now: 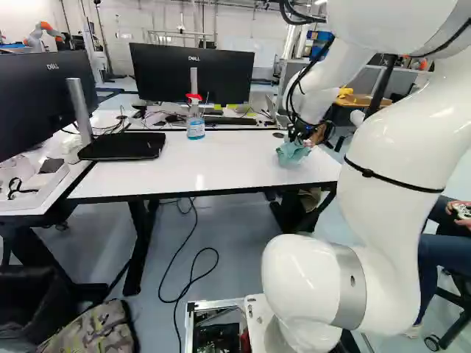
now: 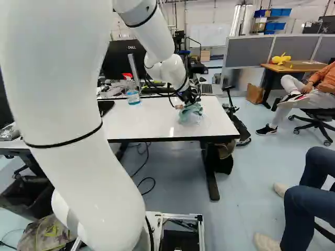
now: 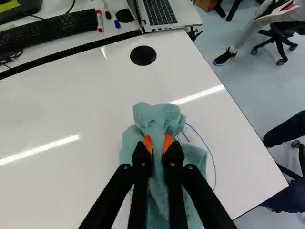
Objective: Clean the table with the green towel
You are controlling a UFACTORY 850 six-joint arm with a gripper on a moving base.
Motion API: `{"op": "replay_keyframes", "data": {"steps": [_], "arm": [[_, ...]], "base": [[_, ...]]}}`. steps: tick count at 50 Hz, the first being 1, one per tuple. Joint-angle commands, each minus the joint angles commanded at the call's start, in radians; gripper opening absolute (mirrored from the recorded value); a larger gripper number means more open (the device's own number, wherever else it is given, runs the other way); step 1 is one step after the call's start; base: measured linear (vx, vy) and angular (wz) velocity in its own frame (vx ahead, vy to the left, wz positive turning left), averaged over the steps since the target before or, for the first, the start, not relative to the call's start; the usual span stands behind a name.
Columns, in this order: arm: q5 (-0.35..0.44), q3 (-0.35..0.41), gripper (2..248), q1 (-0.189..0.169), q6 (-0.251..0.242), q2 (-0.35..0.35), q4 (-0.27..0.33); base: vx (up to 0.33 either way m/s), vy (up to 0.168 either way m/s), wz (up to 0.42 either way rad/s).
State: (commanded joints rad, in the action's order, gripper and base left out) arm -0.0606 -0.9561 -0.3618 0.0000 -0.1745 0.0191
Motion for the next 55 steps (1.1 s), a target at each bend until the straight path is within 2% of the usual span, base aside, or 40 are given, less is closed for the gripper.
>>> {"op": "replay_keyframes", "data": {"steps": [23, 32, 55], "arm": [[0.093, -0.017, 43, -0.066, 0.000, -0.067, 0.011], [0.111, 0.010, 43, -0.078, 0.000, -0.064, 0.011], [0.134, -0.001, 43, -0.082, 0.000, -0.124, 0.011]], "base": [[0.000, 0.000, 0.000], [0.000, 0.000, 0.000], [0.000, 0.000, 0.000]]}}
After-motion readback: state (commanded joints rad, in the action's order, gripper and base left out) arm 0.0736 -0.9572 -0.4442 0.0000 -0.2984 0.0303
